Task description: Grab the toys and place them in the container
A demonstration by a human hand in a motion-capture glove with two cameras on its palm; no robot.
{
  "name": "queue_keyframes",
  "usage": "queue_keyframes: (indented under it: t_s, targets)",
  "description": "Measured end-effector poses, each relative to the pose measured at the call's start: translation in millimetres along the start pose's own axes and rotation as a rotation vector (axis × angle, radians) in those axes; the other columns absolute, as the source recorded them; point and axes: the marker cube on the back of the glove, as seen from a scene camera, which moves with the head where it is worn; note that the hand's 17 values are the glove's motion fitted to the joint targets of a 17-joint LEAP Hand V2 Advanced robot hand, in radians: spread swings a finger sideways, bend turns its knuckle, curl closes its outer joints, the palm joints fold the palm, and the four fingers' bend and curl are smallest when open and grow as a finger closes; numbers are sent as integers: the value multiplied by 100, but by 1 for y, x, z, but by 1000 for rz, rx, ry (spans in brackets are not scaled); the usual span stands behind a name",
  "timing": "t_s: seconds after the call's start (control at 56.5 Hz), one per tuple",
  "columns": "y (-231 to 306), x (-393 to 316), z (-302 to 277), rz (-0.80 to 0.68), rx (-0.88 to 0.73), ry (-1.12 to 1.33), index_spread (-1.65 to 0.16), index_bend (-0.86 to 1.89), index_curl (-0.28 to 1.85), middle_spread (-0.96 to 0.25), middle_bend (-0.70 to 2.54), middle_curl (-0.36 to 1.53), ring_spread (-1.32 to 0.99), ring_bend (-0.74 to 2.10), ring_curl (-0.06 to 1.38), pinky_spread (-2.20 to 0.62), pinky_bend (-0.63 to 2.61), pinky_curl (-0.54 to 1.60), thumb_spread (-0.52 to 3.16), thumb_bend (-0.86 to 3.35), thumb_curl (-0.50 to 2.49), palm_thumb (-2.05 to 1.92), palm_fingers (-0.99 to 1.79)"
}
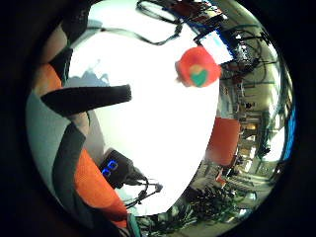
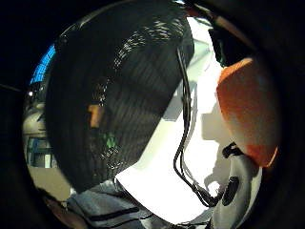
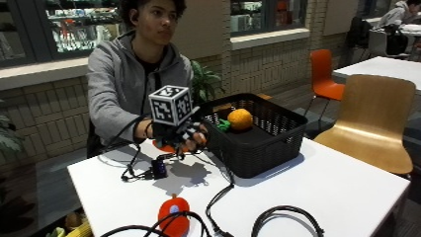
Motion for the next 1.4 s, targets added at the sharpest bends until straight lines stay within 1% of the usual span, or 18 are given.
queue_keyframes:
  t_s: [0.159,0.283,0.39,0.478,0.549,0.655,0.762,0.832,0.85,0.868,0.885,0.903,0.921,0.956,1.009,1.08,1.24,1.399]
  targets:
    - [-18,-32,-66,-137,92,-86,-33,19,29,-21,46,48,-38,100,62,-37,123,49,143,33,71,84,68]
    - [-24,-101,-85,-319,71,22,-33,20,33,-25,50,54,-41,104,66,-38,127,52,142,34,79,86,65]
    - [-44,-156,-84,-385,24,70,-34,21,37,-27,52,59,-43,107,69,-39,130,54,141,35,85,86,62]
    - [-62,-168,-73,-485,29,304,-34,23,40,-29,53,63,-44,109,71,-39,133,56,143,36,89,85,60]
    - [-60,-203,-67,-501,-18,185,-34,24,43,-30,54,66,-45,110,73,-39,135,57,143,37,93,85,58]
    - [-63,-218,-65,-533,-42,167,-35,26,47,-32,55,72,-46,112,75,-39,137,59,145,38,99,84,55]
    - [-65,-223,-65,-462,-97,118,-35,28,51,-33,55,77,-47,113,77,-39,136,59,142,34,104,78,47]
    - [-68,-209,-66,-429,-160,235,-34,22,53,-30,51,78,-44,109,78,-39,135,59,134,24,105,68,30]
    - [-69,-204,-66,-415,-175,266,-34,10,49,-25,42,74,-40,104,75,-36,142,59,143,23,98,58,13]
    - [-70,-201,-67,-395,-189,283,-33,10,49,-22,38,74,-37,97,75,-32,144,60,144,20,95,52,-6]
    - [-71,-200,-68,-370,-201,287,-33,10,49,-20,36,73,-35,93,75,-30,147,61,144,18,92,48,-14]
    - [-71,-198,-69,-348,-208,285,-33,8,48,-15,30,70,-31,80,72,-24,149,61,143,12,87,39,-32]
    - [-71,-197,-70,-342,-213,282,-32,8,45,-13,25,67,-28,70,69,-21,150,60,142,7,83,31,-41]
    - [-70,-191,-72,-386,-220,285,-32,8,41,-9,19,64,-24,56,64,-15,148,57,140,0,77,21,-44]
    - [-69,-176,-76,-450,-215,322,-31,6,37,-4,14,60,-19,42,57,-9,144,54,138,-4,71,13,-40]
    - [-71,-166,-78,-391,-184,324,-30,7,33,0,11,54,-15,32,51,-3,140,51,137,-4,65,9,-34]
    - [-61,-128,-85,-420,-168,291,-30,9,28,4,12,46,-11,31,48,3,130,45,141,0,55,10,-18]
    - [-59,-52,-89,-120,-152,192,-29,9,23,4,16,41,-11,38,49,5,127,42,143,0,49,12,-12]
